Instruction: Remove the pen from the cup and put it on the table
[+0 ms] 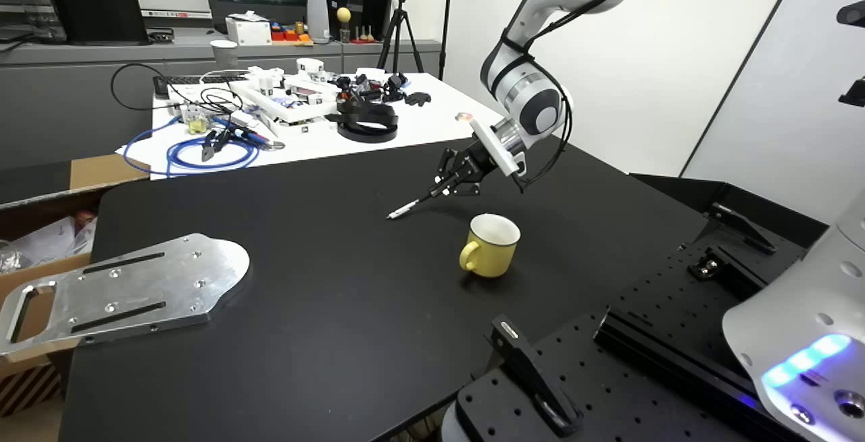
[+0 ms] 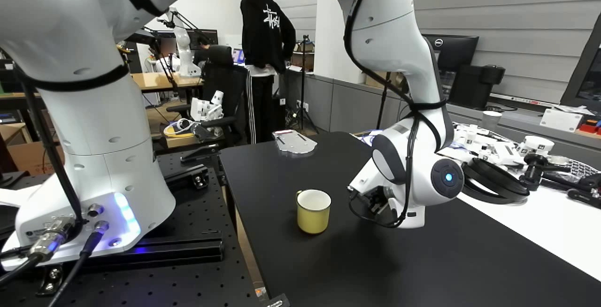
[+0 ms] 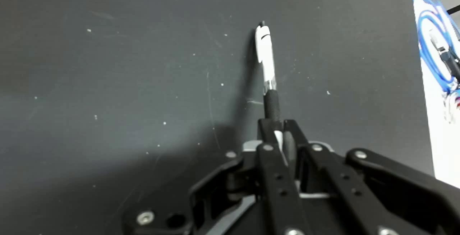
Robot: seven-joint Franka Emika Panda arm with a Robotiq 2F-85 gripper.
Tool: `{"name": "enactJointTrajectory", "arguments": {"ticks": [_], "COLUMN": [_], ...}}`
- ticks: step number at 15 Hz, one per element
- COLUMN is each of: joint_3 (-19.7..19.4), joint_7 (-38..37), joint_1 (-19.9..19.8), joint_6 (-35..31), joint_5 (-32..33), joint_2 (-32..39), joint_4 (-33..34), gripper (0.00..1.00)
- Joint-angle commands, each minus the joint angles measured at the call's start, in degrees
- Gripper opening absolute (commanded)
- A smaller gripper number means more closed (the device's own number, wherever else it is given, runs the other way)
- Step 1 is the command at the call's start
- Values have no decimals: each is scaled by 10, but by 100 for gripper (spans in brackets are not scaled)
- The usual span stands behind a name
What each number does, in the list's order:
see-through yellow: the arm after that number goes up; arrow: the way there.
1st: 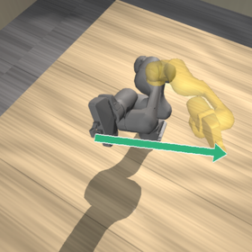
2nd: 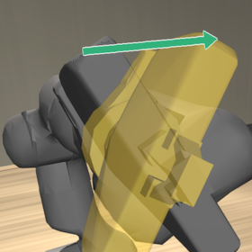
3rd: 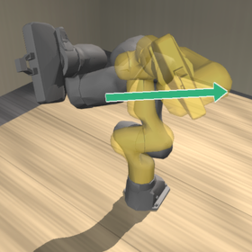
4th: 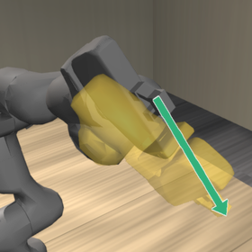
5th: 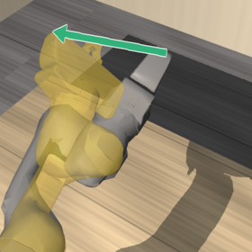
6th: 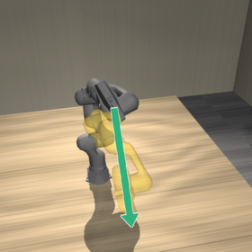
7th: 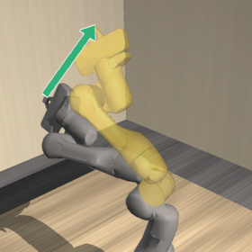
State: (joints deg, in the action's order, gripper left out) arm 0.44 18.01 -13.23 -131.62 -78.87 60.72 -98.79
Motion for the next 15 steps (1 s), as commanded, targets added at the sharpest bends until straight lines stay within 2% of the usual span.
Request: {"name": "enactJointTrajectory", "arguments": {"ticks": [1, 2, 8, 11, 12, 13, 14, 15], "joint_3": [-11, -11, -14, -17, -24, -13, -13, -13], "joint_7": [-24, -22, -10, -6, -8, 0, 0, 0], "joint_1": [13, 15, 36, 43, 49, 41, 42, 42], "joint_6": [14, 13, 3, 11, 23, 9, 10, 10], "joint_5": [0, 1, 11, 22, 49, 26, 29, 28], "joint_2": [19, 14, -52, -83, -90, -60, -65, -64], "joint_4": [35, 34, 11, -1, -8, 22, 20, 20], "gripper": [40, 40, 82, 99, 100, 100, 97, 100]}}
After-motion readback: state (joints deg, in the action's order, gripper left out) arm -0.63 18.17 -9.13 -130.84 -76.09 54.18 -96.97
